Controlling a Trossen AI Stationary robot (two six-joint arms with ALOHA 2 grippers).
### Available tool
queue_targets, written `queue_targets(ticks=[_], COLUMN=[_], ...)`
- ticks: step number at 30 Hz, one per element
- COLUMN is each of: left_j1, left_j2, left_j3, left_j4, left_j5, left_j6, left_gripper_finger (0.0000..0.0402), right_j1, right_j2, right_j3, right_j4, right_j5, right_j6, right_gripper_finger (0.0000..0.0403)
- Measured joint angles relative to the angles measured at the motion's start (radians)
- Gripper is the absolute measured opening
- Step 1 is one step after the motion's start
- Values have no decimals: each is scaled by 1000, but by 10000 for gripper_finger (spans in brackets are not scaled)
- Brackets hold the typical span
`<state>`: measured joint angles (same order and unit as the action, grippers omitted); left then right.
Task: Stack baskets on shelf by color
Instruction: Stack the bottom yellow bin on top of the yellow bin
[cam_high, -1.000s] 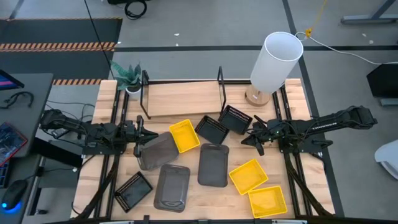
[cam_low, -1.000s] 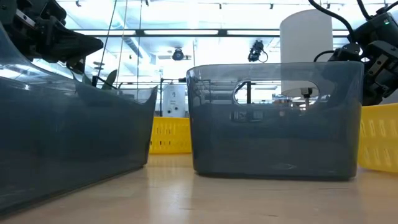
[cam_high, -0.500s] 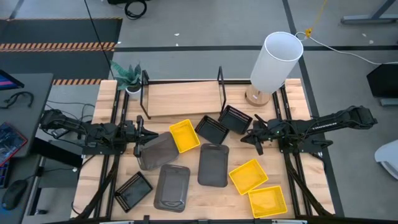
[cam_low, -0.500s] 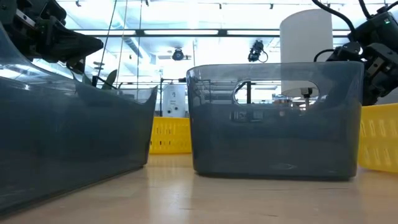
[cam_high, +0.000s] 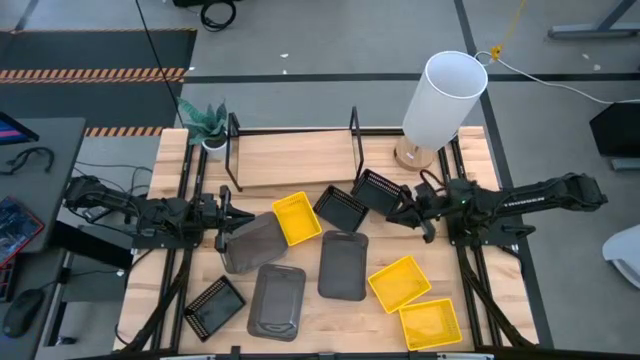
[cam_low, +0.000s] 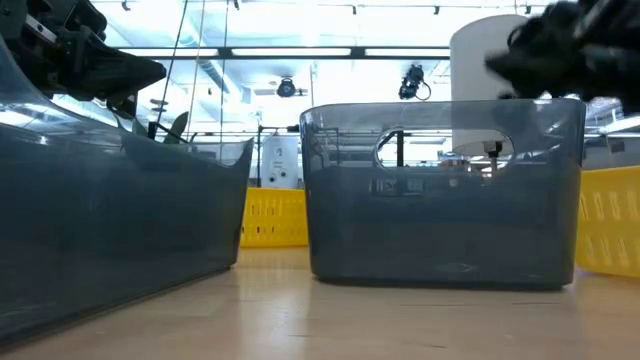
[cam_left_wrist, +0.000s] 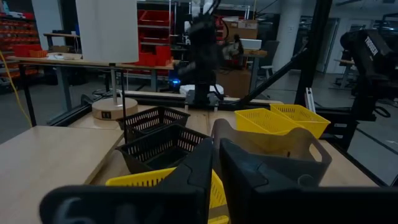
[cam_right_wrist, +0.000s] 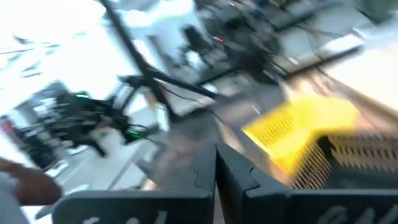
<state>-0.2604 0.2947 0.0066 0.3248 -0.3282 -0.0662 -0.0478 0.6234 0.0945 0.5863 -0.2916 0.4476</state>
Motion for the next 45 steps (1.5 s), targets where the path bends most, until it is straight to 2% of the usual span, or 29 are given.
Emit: queue_targets(ticks=[3,8,13,19,23,27,34,36,39,42,45], left_j1=[0,0,0,0,0,0,0,0,0,0,0], left_j2=[0,0,0,0,0,0,0,0,0,0,0], left_j3=[0,0,0,0,0,0,0,0,0,0,0], left_j4=[0,0,0,0,0,0,0,0,0,0,0], left_j5=[0,0,0,0,0,0,0,0,0,0,0], left_j6=[0,0,0,0,0,0,0,0,0,0,0], left_gripper_finger=[38,30,31,39,35,29,34,37,39,35,30], right_j1=[-11,-14,-11,16,19,24,25,25,33,75,144], right_j2=[-22,-41,-41,-41,-41,-39,-45,-50,-48,-20,18], right_j3=[50,119,194,220,220,220,230,269,358,446,502], right_j4=[31,26,26,30,32,35,167,99,-180,-498,-694], right_j5=[-74,-110,-226,-324,-273,-211,-278,-290,-287,-189,-91], right_j6=[-33,-59,-53,-47,-35,120,179,181,90,-21,-70], right_gripper_finger=[13,13,13,13,13,13,13,13,11,6,4])
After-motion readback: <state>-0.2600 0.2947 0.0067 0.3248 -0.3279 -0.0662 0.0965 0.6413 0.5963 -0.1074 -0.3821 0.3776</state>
